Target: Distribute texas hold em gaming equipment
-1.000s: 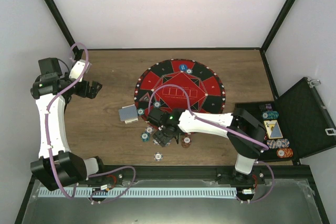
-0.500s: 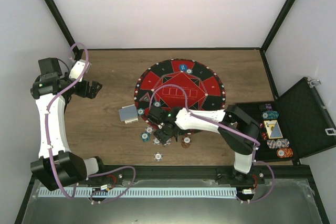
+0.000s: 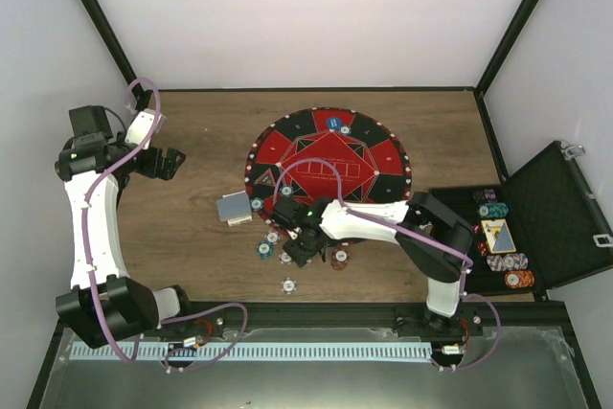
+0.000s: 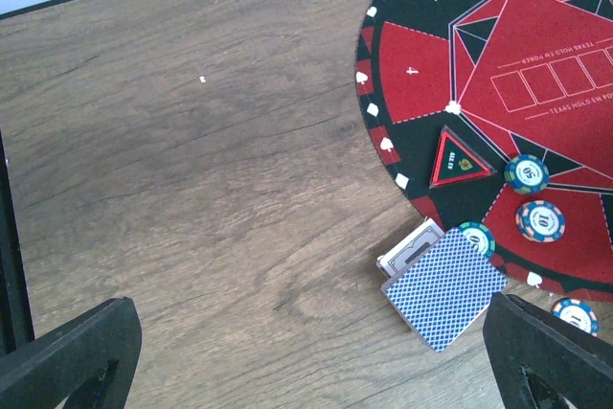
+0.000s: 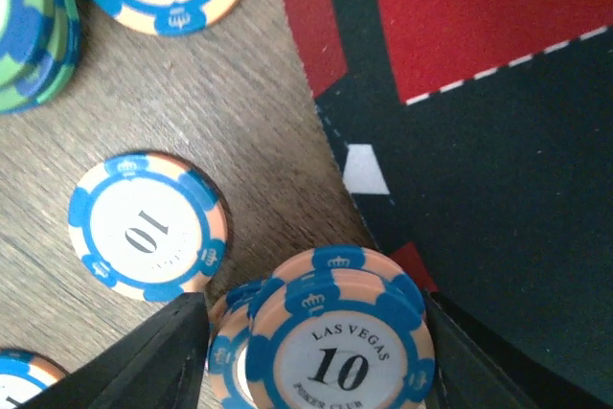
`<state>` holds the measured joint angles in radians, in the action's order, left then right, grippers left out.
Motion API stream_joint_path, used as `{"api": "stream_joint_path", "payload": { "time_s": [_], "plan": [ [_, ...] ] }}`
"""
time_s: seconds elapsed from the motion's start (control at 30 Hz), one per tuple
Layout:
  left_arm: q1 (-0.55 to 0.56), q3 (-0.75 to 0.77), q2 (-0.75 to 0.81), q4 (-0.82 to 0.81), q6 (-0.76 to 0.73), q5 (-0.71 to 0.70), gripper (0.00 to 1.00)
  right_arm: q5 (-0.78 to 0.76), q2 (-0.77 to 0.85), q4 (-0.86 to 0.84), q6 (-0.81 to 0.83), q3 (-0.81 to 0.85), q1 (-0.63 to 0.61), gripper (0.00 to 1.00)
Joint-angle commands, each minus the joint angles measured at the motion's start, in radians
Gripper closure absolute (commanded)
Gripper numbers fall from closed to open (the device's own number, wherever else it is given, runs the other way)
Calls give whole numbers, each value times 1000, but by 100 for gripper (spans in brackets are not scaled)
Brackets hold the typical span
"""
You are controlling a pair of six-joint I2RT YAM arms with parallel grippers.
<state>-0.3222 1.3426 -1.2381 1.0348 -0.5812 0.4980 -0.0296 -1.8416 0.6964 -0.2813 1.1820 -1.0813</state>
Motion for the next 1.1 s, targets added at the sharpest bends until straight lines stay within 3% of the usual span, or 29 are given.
{"api": "stream_joint_path", "payload": {
  "time_s": [0.0,0.17,0.57,1.07],
  "plan": [
    [-8,18,3,1,-15,2,0,13,5,-2,-1,-11,2,42],
    [-8,16,6,2,-15,3,0,22,25,1,-8,-20,1,52],
    [-9,13,9,6,-16,7,0,8,34,35,1,28,0,41],
    [-9,1,15,2,-23,4,0,4,24,36,6,38,0,47]
  ]
}}
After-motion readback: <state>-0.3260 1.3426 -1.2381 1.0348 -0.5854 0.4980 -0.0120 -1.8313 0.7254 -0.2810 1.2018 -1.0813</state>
